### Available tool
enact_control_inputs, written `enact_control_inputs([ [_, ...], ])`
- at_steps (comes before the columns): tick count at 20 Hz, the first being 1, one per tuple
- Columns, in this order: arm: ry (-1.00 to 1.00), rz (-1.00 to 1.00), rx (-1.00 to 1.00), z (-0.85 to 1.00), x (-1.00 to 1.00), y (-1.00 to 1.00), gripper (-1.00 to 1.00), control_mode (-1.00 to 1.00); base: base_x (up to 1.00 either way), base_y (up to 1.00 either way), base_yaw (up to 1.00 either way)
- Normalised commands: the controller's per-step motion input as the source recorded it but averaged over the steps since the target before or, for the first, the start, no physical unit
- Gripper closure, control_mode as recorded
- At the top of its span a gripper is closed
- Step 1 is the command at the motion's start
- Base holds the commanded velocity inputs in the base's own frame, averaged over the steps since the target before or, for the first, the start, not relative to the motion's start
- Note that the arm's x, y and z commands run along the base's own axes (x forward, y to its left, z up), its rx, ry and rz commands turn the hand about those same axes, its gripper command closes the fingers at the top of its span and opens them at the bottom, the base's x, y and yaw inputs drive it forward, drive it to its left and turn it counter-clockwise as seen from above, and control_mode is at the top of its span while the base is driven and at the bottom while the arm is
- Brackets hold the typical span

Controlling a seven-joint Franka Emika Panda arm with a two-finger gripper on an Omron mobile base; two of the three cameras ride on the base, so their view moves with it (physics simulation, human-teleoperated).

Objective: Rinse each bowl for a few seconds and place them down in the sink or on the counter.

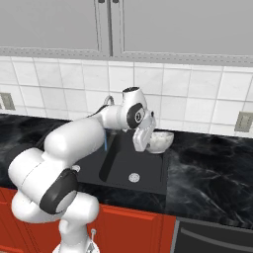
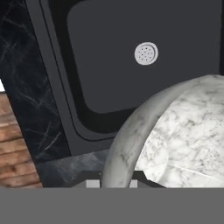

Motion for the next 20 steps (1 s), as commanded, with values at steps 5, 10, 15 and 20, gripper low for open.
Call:
enact_control_inputs([
  [5, 0.05, 0.17, 0.04, 0.04, 0.0, 0.25, 1.0, -1.0, 0.0, 0.0, 0.0],
  [10, 0.03, 0.15, 0.08, 0.01, 0.0, 0.26, 1.0, -1.0, 0.0, 0.0, 0.0],
  [15, 0.0, 0.14, 0.08, 0.0, 0.0, 0.27, 1.0, -1.0, 0.0, 0.0, 0.0],
  [20, 0.0, 0.14, 0.08, 0.0, 0.0, 0.24, 1.0, -1.0, 0.0, 0.0, 0.0],
])
